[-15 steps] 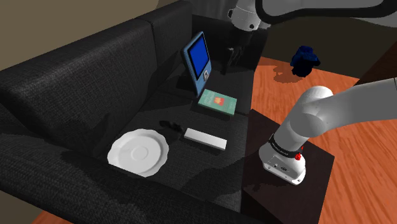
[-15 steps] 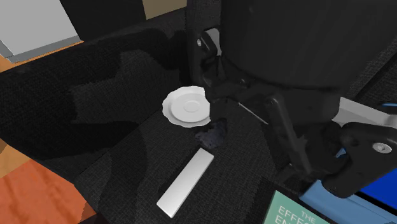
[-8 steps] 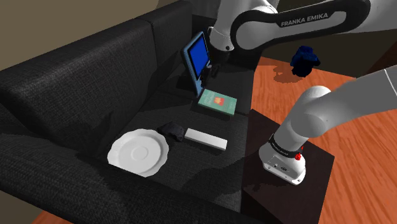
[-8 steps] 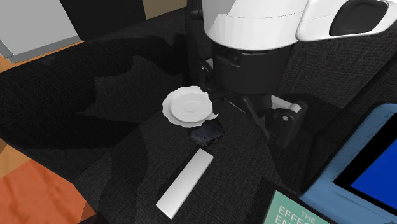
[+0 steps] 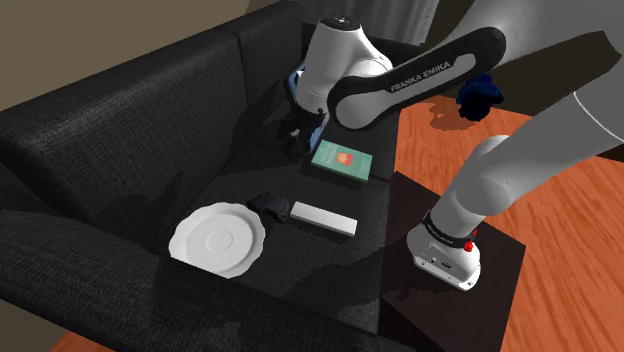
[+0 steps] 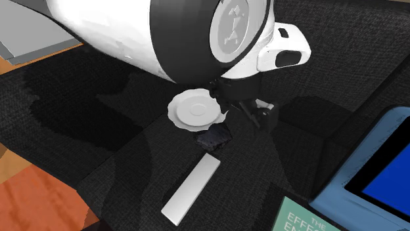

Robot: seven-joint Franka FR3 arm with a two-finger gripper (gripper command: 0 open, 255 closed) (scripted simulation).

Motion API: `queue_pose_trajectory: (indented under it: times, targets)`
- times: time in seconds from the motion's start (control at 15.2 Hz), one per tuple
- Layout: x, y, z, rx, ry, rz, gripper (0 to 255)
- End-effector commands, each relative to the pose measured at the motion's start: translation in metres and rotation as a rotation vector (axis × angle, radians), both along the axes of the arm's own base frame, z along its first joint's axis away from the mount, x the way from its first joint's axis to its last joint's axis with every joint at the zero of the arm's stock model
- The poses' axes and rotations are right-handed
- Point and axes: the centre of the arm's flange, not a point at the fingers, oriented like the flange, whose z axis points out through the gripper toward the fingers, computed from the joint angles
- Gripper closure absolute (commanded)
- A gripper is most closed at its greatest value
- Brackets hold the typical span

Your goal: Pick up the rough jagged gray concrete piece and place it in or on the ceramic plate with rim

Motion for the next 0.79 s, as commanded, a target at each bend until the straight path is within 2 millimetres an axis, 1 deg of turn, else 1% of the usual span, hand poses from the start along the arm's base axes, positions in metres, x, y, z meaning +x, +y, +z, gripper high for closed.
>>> queue_pose_trajectory:
  times: [0.0,0.4,0.46,0.73]
  targets:
    - [0.008,0.016,-0.020,-0.003,-0.022,0.009,0]
    - [0.041,0.064,-0.072,-0.021,-0.085,0.031,0]
    - [0.043,0.066,-0.075,-0.022,-0.089,0.033,0]
    - [0.050,0.066,-0.095,-0.022,-0.089,0.033,0]
